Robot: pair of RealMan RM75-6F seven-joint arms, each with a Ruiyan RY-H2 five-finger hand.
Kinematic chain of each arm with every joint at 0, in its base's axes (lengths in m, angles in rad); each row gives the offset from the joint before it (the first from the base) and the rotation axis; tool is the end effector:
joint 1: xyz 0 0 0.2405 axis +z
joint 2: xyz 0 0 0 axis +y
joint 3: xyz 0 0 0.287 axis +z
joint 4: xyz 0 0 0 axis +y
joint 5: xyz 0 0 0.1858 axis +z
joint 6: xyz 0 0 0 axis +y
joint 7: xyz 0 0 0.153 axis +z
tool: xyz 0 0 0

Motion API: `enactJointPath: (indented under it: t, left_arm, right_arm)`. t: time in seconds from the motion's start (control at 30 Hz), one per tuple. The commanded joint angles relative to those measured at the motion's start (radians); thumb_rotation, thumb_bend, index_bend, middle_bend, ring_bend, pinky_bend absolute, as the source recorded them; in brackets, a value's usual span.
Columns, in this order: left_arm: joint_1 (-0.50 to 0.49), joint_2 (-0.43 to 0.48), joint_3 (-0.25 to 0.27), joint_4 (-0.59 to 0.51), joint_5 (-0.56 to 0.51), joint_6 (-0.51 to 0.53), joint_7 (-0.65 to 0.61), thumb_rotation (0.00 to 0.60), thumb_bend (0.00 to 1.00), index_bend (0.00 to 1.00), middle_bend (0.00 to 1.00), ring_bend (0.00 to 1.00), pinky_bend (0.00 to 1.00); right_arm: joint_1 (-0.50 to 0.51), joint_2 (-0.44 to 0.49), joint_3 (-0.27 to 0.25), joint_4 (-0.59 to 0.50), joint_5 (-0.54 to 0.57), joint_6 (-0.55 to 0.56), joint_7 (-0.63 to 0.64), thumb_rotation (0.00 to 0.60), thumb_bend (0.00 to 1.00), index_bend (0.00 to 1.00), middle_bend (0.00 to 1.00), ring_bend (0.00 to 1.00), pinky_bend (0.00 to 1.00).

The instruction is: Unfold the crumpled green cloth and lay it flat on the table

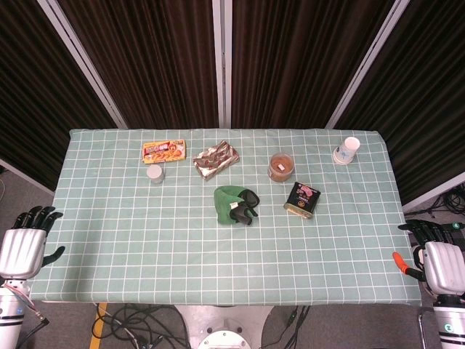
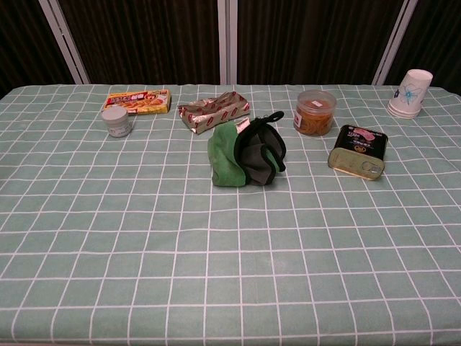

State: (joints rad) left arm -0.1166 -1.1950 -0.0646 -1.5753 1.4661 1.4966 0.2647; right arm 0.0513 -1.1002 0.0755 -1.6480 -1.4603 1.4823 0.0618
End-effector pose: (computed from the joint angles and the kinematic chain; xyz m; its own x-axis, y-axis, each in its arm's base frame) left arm -0.3281 0.2037 0.1774 0.5865 -0.0324 0.8093 0.8098 0.0038 -0.5867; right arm -0.3333 -0.1835 0.2037 0.3168 0.0100 0.9484 -0.9472 0.0563 0.3158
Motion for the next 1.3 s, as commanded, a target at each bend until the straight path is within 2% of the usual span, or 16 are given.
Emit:
enactJointPath:
  t: [0.03,0.5,0.6,0.73,0.9,1.1,1.3]
  left_arm:
    - [0.0,-0.001,-0.001,-0.002,-0.003,-0.001,0.0,0.6,0.04,0.26,0.24,0.17,0.23]
    - [0.006,0.0,0.0,0.006,-0.003,0.006,-0.029,0.6,0.04,0.26,0.24,0.17,0.23]
    - [0.01,-0.003,-0.002,0.011,0.003,0.019,-0.036,0.6,0.04,0.26,0.24,0.17,0.23]
    - [0.017,0.001,0.003,0.012,0.011,0.028,-0.051,0.6,0.04,0.26,0.24,0.17,0.23]
    - [0.03,0.006,0.003,0.011,0.017,0.053,-0.063,0.6,0.04,0.26,0.24,0.17,0.23]
    - [0.044,0.014,0.008,0.005,0.026,0.072,-0.065,0.6,0.04,0.26,0.24,0.17,0.23]
    - [0.05,0.02,0.009,0.007,0.023,0.072,-0.07,0.6,0.04,0.26,0.24,0.17,0.23]
  right_arm:
    - [0.001,0.002,0.0,-0.003,-0.003,-0.001,0.004,0.6,0.17,0.31,0.23,0.17,0.16]
    - [0.027,0.019,-0.003,-0.031,-0.053,-0.021,0.037,0.597,0.18,0.34,0.23,0.17,0.16]
    - [0.065,0.017,0.005,-0.048,-0.073,-0.059,0.023,0.6,0.19,0.35,0.22,0.16,0.16]
    - [0.16,0.01,0.029,-0.091,-0.079,-0.177,0.005,0.6,0.19,0.35,0.21,0.14,0.16]
    - [0.284,-0.069,0.083,-0.097,-0.055,-0.299,-0.076,0.599,0.19,0.36,0.21,0.13,0.16]
    - [0.437,-0.209,0.129,-0.054,0.04,-0.468,-0.204,0.6,0.19,0.37,0.21,0.13,0.15]
    - [0.578,-0.391,0.18,0.09,0.143,-0.572,-0.293,0.6,0.19,0.37,0.21,0.13,0.15]
